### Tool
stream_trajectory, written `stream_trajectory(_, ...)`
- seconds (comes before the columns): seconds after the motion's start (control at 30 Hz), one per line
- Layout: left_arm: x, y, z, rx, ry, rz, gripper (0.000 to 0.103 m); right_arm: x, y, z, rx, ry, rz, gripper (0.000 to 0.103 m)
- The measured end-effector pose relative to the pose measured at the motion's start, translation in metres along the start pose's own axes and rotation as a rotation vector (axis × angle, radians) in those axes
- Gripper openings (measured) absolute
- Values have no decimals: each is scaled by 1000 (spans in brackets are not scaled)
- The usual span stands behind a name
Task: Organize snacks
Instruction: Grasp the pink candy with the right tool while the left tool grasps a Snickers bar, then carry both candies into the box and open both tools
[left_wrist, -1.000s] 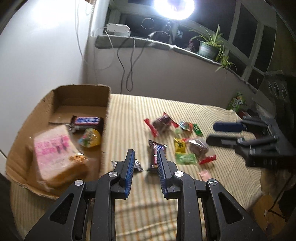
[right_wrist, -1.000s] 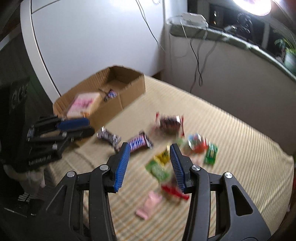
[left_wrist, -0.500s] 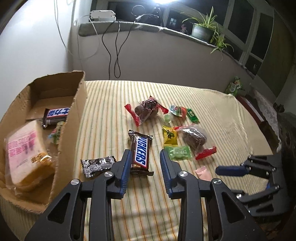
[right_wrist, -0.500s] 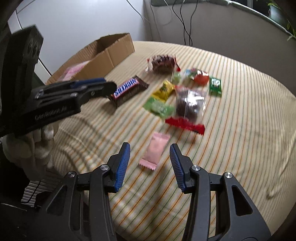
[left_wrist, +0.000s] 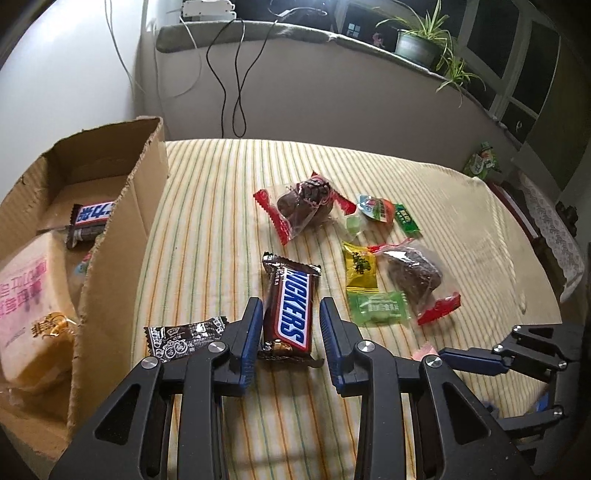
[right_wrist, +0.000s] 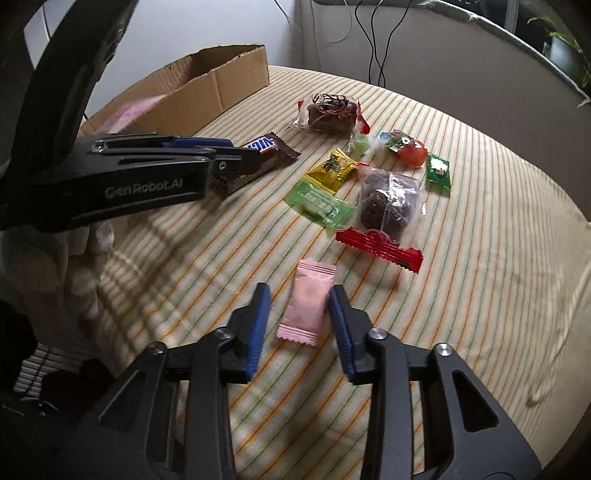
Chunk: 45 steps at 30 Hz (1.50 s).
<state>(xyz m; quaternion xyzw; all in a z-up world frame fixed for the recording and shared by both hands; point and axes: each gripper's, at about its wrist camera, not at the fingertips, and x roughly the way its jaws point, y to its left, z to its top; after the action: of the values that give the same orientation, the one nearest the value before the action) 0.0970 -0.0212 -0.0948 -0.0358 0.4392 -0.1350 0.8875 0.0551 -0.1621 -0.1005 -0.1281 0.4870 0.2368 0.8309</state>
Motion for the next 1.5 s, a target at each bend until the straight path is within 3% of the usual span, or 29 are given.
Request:
stream_trajectory(0.1, 5, 0, 0, -6, 7, 2, 30, -3, -3, -1, -5, 2, -7, 22)
stream_trajectory(0.53, 0, 1, -3, -2, -16, 9, 27, -6, -6, -2, 19, -12, 16, 20)
stream_trajectory(1.13, -40, 3, -6, -19, -100, 8, 27, -23, -2, -3, 20, -63, 36, 20)
stream_trajectory(1.5, -80, 38, -2, -71, -183, 69, 27, -34, 15, 34, -35, -139, 52, 20)
